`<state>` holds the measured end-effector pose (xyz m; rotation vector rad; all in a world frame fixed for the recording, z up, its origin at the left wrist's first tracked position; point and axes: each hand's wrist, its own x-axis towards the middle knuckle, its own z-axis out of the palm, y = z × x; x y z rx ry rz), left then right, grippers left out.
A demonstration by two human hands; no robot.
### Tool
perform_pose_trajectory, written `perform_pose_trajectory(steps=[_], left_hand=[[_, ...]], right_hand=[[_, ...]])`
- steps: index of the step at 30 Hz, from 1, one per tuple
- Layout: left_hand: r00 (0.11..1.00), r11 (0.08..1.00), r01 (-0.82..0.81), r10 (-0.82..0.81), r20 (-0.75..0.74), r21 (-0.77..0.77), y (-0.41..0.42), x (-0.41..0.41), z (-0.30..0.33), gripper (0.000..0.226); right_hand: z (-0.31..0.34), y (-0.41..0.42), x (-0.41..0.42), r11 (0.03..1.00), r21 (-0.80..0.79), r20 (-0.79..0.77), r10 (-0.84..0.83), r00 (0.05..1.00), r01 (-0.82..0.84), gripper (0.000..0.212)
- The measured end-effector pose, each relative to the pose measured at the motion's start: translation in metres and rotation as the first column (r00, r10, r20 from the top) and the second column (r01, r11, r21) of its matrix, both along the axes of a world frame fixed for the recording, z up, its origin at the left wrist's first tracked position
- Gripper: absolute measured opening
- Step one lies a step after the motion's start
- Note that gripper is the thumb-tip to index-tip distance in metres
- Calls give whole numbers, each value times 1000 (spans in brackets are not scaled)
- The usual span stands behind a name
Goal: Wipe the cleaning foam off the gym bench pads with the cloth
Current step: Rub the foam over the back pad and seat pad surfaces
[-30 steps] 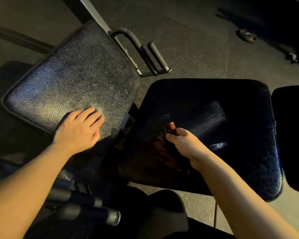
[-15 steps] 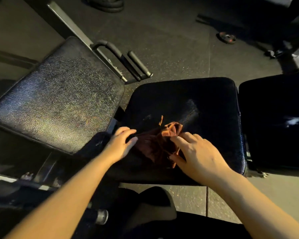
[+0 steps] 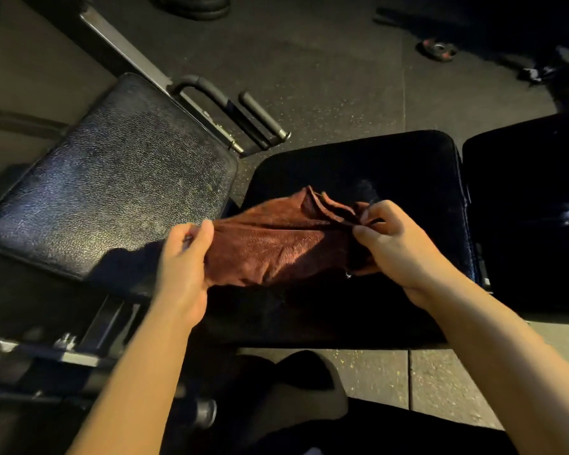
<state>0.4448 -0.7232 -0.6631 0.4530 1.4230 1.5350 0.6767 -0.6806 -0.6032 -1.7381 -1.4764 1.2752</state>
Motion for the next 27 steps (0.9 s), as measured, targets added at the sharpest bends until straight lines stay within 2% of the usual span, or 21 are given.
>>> perform_pose_trajectory(steps=[1, 2, 3, 5, 7, 10, 11, 13, 14, 15, 16, 17, 18, 19, 20, 21, 22, 23, 25, 26, 27], left_hand=[[999, 999, -38, 38, -2, 39, -3, -1, 11, 15], [998, 995, -68, 69, -12, 73, -6, -2, 22, 14], [995, 991, -87, 91, -40, 104, -8, -1, 31, 12], [969, 988, -53, 86, -233, 144, -12, 7, 35, 11], [907, 987, 99, -36, -419, 129, -18, 30, 28, 11], [823, 899, 432, -362, -437, 71, -36, 80, 5, 14], [739, 816, 577, -505, -446, 31, -43, 97, -1, 13], [493, 612, 787, -699, -518, -75, -54, 117, -13, 8], [441, 567, 821, -704, -557, -67, -56, 119, -19, 9], [468, 587, 810, -655, -594, -9, -56, 117, -22, 10], [531, 652, 755, -555, -641, 61, -55, 113, -27, 11], [540, 717, 688, -403, -739, 111, -52, 109, -32, 12], [446, 755, 646, -255, -858, 111, -48, 105, -39, 15], [279, 766, 640, -161, -947, 58, -45, 103, -45, 23], [96, 742, 669, -148, -984, -46, -42, 104, -50, 32], [-29, 697, 702, -175, -984, -144, -37, 106, -55, 40], [-73, 650, 734, -214, -974, -197, -31, 107, -60, 44], [-66, 605, 767, -255, -965, -212, -24, 106, -66, 47], [-54, 552, 809, -273, -960, -203, -10, 104, -80, 49], [-40, 544, 817, -277, -960, -191, 0, 100, -83, 50], [-22, 544, 816, -306, -952, -194, 11, 97, -89, 51]], right_hand=[[1, -1, -4, 998, -63, -120, -16, 993, 8, 16], [1, -4, -8, 995, -99, -157, 13, 987, -29, 15], [0, -6, -11, 990, -106, -128, 74, 989, -88, 12], [-5, -9, -15, 978, -95, 8, 187, 982, -186, 9], [-6, -8, -14, 972, -24, 212, 235, 949, -235, 17], [-2, -3, -3, 950, 160, 487, 161, 858, -269, 26], [0, 0, 3, 946, 179, 554, 129, 822, -269, 26], [0, 3, 18, 949, 165, 658, 96, 747, -268, 23], [1, 4, 25, 955, 149, 677, 92, 730, -258, 22], [2, 4, 32, 960, 139, 675, 87, 733, -242, 24], [5, 3, 37, 962, 136, 678, 82, 730, -235, 26], [8, 3, 42, 961, 145, 698, 71, 712, -238, 27], [12, 1, 47, 954, 162, 720, 61, 691, -253, 26], [16, -1, 51, 942, 171, 733, 74, 676, -288, 24], [20, -3, 56, 935, 173, 714, 97, 693, -309, 24], [23, -6, 61, 931, 176, 659, 130, 741, -320, 24], [24, -12, 69, 923, 186, 614, 160, 773, -338, 26], [25, -18, 77, 895, 217, 635, 174, 752, -390, 30], [18, -31, 91, 789, 186, 821, 203, 534, -585, 43], [10, -37, 96, 727, 146, 869, 231, 439, -671, 50], [1, -41, 96, 689, 104, 886, 264, 382, -718, 55]])
